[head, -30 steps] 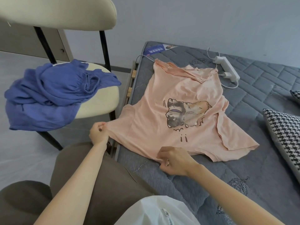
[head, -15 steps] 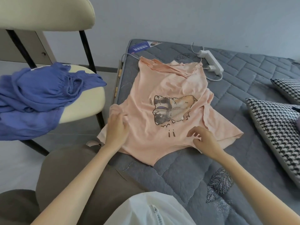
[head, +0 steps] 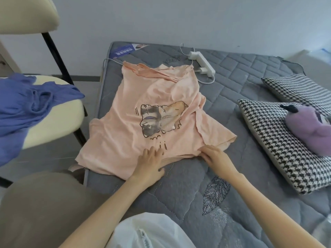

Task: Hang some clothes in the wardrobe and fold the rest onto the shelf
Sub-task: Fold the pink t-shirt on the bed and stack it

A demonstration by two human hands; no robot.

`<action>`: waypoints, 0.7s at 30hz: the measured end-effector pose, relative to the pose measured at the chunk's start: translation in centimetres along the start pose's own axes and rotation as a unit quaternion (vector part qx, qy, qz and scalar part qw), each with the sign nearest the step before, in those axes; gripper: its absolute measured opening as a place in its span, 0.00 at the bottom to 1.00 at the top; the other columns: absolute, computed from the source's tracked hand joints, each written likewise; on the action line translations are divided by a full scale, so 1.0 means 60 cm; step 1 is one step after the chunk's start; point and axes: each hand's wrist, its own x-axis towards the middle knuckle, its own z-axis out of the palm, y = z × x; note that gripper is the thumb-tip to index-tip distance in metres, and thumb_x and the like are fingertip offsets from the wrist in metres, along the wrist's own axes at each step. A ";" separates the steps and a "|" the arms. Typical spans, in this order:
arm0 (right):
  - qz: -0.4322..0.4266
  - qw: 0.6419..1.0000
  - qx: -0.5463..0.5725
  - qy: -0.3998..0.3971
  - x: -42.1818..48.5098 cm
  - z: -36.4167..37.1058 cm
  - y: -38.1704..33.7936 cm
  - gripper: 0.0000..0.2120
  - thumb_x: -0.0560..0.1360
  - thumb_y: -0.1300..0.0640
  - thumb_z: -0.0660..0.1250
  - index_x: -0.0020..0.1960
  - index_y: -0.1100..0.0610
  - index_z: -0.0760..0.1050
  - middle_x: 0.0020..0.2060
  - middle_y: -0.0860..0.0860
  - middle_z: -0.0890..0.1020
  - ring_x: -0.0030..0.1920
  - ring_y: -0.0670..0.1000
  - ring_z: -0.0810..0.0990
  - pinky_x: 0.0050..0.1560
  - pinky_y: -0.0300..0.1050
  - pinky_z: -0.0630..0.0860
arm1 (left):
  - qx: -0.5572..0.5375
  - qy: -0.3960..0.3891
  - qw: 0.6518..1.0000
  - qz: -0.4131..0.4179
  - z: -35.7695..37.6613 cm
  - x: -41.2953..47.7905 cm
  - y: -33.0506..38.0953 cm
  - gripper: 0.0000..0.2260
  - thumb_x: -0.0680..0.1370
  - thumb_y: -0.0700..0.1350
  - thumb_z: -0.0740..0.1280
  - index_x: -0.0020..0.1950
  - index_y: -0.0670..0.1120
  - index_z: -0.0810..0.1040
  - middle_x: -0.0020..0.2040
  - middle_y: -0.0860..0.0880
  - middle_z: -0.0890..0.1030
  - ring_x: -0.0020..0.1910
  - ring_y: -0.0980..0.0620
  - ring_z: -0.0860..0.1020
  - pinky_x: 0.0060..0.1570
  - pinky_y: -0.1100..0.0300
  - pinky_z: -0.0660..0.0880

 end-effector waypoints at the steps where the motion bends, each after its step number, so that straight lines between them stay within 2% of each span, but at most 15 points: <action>1: 0.034 0.999 0.035 0.001 -0.001 -0.005 -0.008 0.08 0.81 0.56 0.61 0.44 0.52 0.74 0.39 0.43 0.77 0.40 0.44 0.75 0.39 0.43 0.72 | -0.006 0.015 1.000 0.012 0.003 -0.002 -0.006 0.17 0.77 0.49 0.61 0.64 0.46 0.64 0.60 0.47 0.67 0.55 0.45 0.67 0.52 0.52 0.71; 3: 0.078 0.991 0.113 -0.002 0.000 -0.020 -0.029 0.14 0.82 0.56 0.57 0.38 0.49 0.67 0.33 0.43 0.71 0.35 0.40 0.70 0.37 0.37 0.66 | -0.018 0.043 0.998 0.035 0.010 -0.005 -0.018 0.12 0.77 0.45 0.59 0.61 0.45 0.67 0.58 0.48 0.70 0.53 0.46 0.68 0.51 0.51 0.72; 5: 0.111 0.980 0.165 -0.009 0.001 -0.030 -0.036 0.17 0.83 0.56 0.56 0.35 0.53 0.64 0.31 0.44 0.69 0.32 0.41 0.67 0.36 0.38 0.63 | -0.025 0.058 0.997 0.052 0.018 -0.005 -0.025 0.13 0.77 0.47 0.60 0.60 0.45 0.69 0.57 0.48 0.72 0.53 0.46 0.70 0.51 0.51 0.72; 7: 0.111 0.983 0.143 -0.040 -0.006 -0.033 -0.036 0.17 0.82 0.55 0.56 0.35 0.55 0.65 0.31 0.46 0.70 0.33 0.43 0.67 0.37 0.41 0.62 | -0.013 0.068 0.996 0.063 0.025 -0.008 -0.030 0.17 0.75 0.54 0.61 0.59 0.46 0.71 0.56 0.49 0.73 0.51 0.46 0.71 0.48 0.52 0.73; 9: 0.105 0.988 0.101 -0.058 -0.020 -0.026 -0.027 0.08 0.80 0.57 0.59 0.42 0.54 0.71 0.37 0.45 0.74 0.40 0.44 0.70 0.41 0.42 0.66 | 0.027 0.072 0.994 0.072 0.031 -0.014 -0.032 0.22 0.71 0.60 0.62 0.59 0.48 0.71 0.53 0.49 0.73 0.49 0.46 0.73 0.44 0.52 0.73; 10: 0.100 0.990 0.086 -0.045 -0.031 -0.021 -0.024 0.03 0.78 0.59 0.60 0.47 0.53 0.72 0.41 0.44 0.75 0.44 0.45 0.70 0.44 0.41 0.67 | 0.044 0.079 0.993 0.076 0.033 -0.017 -0.032 0.23 0.70 0.60 0.63 0.60 0.48 0.71 0.52 0.49 0.73 0.48 0.45 0.74 0.43 0.52 0.73; 11: 0.089 0.993 0.073 -0.010 -0.043 -0.017 -0.024 0.06 0.74 0.62 0.61 0.49 0.53 0.71 0.44 0.44 0.74 0.46 0.46 0.69 0.45 0.40 0.66 | 0.051 0.089 0.992 0.080 0.035 -0.020 -0.032 0.24 0.69 0.58 0.64 0.62 0.48 0.71 0.52 0.48 0.74 0.48 0.44 0.75 0.42 0.52 0.73; 13: 0.062 0.995 0.057 0.055 -0.064 -0.011 -0.030 0.07 0.68 0.61 0.62 0.45 0.54 0.69 0.41 0.45 0.73 0.43 0.47 0.68 0.42 0.38 0.64 | 0.055 0.102 0.989 0.090 0.034 -0.023 -0.031 0.27 0.67 0.54 0.66 0.65 0.49 0.69 0.52 0.48 0.75 0.48 0.44 0.76 0.42 0.52 0.74; 16: -0.017 0.998 0.028 0.059 -0.092 0.005 -0.045 0.03 0.68 0.59 0.63 0.41 0.53 0.70 0.36 0.45 0.73 0.38 0.47 0.70 0.38 0.43 0.69 | 0.041 0.093 0.991 0.083 0.024 -0.028 -0.029 0.33 0.62 0.51 0.65 0.68 0.51 0.65 0.53 0.48 0.76 0.50 0.44 0.75 0.45 0.51 0.75; 18: -0.077 0.994 -0.051 0.052 -0.105 0.024 -0.045 0.06 0.68 0.59 0.66 0.45 0.53 0.75 0.43 0.46 0.77 0.43 0.49 0.73 0.45 0.47 0.73 | 0.026 0.066 0.995 0.073 0.019 -0.034 -0.031 0.36 0.60 0.50 0.63 0.69 0.53 0.61 0.59 0.50 0.75 0.56 0.45 0.74 0.50 0.50 0.72; 19: -0.092 0.989 -0.106 0.053 -0.108 0.034 -0.042 0.11 0.67 0.60 0.67 0.49 0.52 0.77 0.50 0.48 0.78 0.48 0.52 0.74 0.52 0.49 0.71 | 0.022 0.053 0.995 0.076 0.017 -0.038 -0.033 0.38 0.60 0.49 0.63 0.70 0.54 0.59 0.63 0.51 0.72 0.60 0.46 0.71 0.54 0.50 0.70; 21: -0.069 0.976 -0.193 0.069 -0.107 0.050 -0.037 0.23 0.65 0.64 0.64 0.58 0.48 0.77 0.63 0.53 0.75 0.56 0.57 0.72 0.61 0.54 0.65 | 0.023 0.019 0.996 0.088 0.011 -0.047 -0.039 0.40 0.61 0.47 0.64 0.73 0.56 0.56 0.69 0.54 0.65 0.66 0.49 0.64 0.62 0.52 0.63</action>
